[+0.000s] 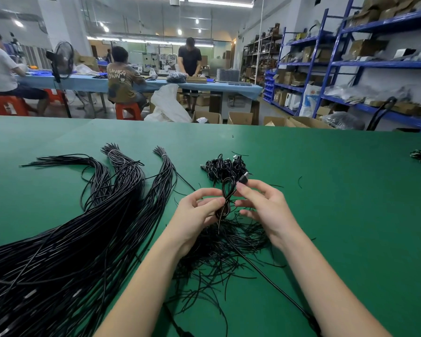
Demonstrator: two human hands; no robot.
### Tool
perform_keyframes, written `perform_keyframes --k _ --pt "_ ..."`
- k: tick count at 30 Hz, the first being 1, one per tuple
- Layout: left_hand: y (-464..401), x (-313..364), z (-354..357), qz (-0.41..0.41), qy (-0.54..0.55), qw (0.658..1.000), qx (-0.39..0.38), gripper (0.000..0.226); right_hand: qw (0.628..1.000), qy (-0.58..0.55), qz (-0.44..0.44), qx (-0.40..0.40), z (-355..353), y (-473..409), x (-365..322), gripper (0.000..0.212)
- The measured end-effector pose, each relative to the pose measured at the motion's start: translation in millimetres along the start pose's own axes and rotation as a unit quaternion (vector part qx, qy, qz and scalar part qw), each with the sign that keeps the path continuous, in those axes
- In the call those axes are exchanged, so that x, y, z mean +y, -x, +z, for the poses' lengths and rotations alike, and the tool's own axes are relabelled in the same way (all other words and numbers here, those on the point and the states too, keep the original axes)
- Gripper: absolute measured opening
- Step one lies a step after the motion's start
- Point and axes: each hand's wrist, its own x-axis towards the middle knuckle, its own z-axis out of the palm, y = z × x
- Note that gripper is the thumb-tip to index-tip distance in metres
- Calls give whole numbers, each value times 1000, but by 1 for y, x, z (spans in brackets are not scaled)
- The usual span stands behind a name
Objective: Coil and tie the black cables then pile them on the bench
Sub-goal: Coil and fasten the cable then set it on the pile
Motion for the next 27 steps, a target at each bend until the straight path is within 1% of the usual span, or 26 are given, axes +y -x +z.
perform_keyframes --k 4,7,9,10,11,12,14,16,18,20,22,27 --pt "1 0 -2 -14 4 1000 -7 18 1000 -3 -13 10 0 -1 3 11" --pt "3 -2 -1 -27 23 999 -28 28 1000 -19 -14 18 1 -2 6 17" --pt "4 -3 0 -33 30 999 -23 31 1000 -15 -19 19 -1 -4 8 18" --pt "4 -3 0 -34 34 999 -13 30 999 15 -26 24 -4 -5 10 18" --pt "3 -4 0 -35 41 999 -1 29 995 81 -41 39 -9 -6 13 19" --pt "3 -4 0 -36 51 998 12 28 980 176 -63 61 -13 -7 18 20" --pt "0 -5 1 -42 69 996 42 27 923 359 -106 92 -20 -6 29 21" --pt "-2 -6 1 -49 80 993 67 25 870 469 -120 92 -20 -2 39 20" --pt "-6 -6 0 -52 66 992 91 20 837 524 -133 80 -19 1 47 20" --pt "-11 -6 -2 -50 65 991 110 14 831 526 -158 86 -20 1 52 20" --pt "-16 -5 -1 -49 88 987 123 13 838 508 -172 99 -23 0 53 20" --pt "-42 2 18 -54 114 983 135 10 846 489 -177 117 -28 1 60 23"
